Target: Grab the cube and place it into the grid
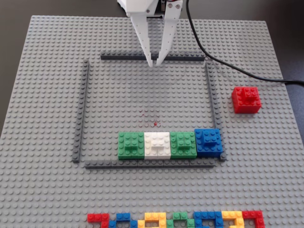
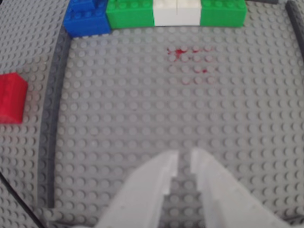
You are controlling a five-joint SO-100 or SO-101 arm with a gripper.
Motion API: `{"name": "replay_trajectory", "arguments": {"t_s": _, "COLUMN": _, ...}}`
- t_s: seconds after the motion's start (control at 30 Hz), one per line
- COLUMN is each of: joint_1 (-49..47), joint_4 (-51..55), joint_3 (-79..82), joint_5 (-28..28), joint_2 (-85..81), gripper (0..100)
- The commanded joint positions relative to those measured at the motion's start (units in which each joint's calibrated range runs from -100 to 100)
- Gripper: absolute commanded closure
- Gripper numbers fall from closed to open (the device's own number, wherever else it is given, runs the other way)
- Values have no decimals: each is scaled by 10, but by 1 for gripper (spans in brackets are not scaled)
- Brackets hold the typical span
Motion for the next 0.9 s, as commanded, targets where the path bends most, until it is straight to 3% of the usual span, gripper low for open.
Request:
{"name": "replay_trajectory", "arguments": {"t_s": 0.0, "joint_1": 12, "joint_4": 112, "joint_3": 6, "joint_5": -10, "joint_2": -20, "gripper": 100}}
{"name": "replay_trajectory", "arguments": {"t_s": 0.87, "joint_1": 12, "joint_4": 58, "joint_3": 6, "joint_5": -9, "joint_2": -20, "gripper": 100}}
